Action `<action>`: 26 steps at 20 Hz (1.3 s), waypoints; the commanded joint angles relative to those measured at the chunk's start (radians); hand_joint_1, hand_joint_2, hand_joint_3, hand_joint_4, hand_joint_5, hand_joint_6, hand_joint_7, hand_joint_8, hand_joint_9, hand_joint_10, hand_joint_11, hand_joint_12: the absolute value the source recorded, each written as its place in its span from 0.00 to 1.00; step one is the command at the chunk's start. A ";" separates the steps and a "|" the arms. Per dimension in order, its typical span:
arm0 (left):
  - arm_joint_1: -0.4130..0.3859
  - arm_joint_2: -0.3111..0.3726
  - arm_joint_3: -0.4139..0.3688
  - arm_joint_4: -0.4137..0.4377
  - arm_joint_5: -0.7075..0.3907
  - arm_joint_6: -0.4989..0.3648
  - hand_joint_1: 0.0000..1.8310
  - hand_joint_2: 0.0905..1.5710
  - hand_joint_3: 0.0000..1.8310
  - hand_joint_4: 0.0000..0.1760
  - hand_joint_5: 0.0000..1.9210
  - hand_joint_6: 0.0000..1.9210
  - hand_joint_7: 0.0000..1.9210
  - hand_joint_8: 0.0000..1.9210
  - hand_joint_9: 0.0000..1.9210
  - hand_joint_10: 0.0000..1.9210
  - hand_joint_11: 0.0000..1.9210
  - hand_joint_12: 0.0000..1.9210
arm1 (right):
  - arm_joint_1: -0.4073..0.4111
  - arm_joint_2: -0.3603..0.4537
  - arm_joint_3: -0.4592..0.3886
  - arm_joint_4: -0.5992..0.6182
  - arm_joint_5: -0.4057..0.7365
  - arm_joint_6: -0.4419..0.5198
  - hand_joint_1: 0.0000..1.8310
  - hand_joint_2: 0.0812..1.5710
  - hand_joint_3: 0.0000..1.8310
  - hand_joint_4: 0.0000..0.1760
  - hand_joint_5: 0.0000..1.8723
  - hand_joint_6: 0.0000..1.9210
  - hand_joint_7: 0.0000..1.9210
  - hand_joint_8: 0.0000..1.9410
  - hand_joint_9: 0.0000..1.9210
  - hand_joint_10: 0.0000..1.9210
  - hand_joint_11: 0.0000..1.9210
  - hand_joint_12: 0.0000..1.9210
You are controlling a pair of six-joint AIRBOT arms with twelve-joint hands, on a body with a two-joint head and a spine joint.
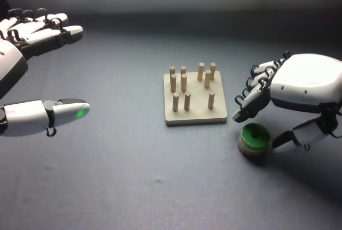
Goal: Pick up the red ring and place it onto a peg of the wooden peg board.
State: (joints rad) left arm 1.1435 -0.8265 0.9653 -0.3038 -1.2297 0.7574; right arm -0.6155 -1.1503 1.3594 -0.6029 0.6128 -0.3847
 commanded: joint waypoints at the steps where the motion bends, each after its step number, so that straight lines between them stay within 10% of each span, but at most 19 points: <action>1: -0.003 0.001 0.008 0.000 -0.125 -0.005 0.34 0.62 0.00 0.00 0.19 0.00 0.11 0.00 0.09 0.00 0.00 0.35 | 0.005 0.000 0.004 0.031 0.090 0.004 0.65 0.54 0.00 0.00 0.42 0.00 0.47 0.03 0.38 0.29 0.17 0.72; 8: -0.004 0.000 0.009 -0.001 -0.125 -0.005 0.33 0.63 0.00 0.04 0.18 0.00 0.10 0.00 0.09 0.00 0.00 0.34 | 0.004 -0.005 -0.005 0.010 0.092 0.011 0.66 0.54 0.00 0.00 0.39 0.00 0.44 0.00 0.44 0.04 0.19 0.57; 18: -0.004 -0.001 0.008 -0.003 -0.125 -0.005 0.35 0.62 0.00 0.06 0.18 0.00 0.10 0.00 0.08 0.00 0.00 0.30 | 0.004 -0.005 -0.015 0.002 0.106 0.017 0.68 0.54 0.00 0.00 0.47 0.02 0.50 0.01 0.50 0.03 0.23 0.59; 20: -0.004 -0.001 0.008 -0.003 -0.125 -0.005 0.33 0.62 0.00 0.00 0.18 0.00 0.11 0.00 0.09 0.00 0.00 0.34 | 0.004 -0.005 -0.013 0.002 0.105 0.017 0.69 0.55 0.00 0.00 0.53 0.02 0.56 0.02 0.56 0.06 0.29 0.63; 21: -0.004 -0.001 0.008 -0.003 -0.125 -0.005 0.32 0.63 0.00 0.00 0.18 0.00 0.11 0.00 0.09 0.00 0.00 0.34 | 0.004 -0.005 -0.011 0.003 0.103 0.017 0.69 0.62 0.00 0.00 0.57 0.32 0.65 0.21 0.60 0.08 0.36 0.55; 22: -0.004 -0.001 0.008 -0.003 -0.125 -0.005 0.33 0.63 0.00 0.00 0.18 0.00 0.11 0.00 0.09 0.00 0.00 0.34 | 0.004 -0.005 -0.008 0.004 0.102 0.017 0.75 0.65 0.00 0.00 0.53 0.47 0.61 0.30 0.56 0.42 0.40 0.60; 26: -0.004 -0.001 0.008 -0.003 -0.126 -0.005 0.34 0.62 0.00 0.04 0.19 0.00 0.11 0.00 0.09 0.00 0.00 0.35 | 0.020 -0.003 0.003 0.020 0.112 0.017 0.74 0.71 0.00 0.00 0.48 0.57 0.51 0.53 0.45 0.66 0.36 0.73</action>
State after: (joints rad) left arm 1.1435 -0.8265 0.9661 -0.3069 -1.2274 0.7574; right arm -0.6048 -1.1553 1.3605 -0.6231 0.6277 -0.3676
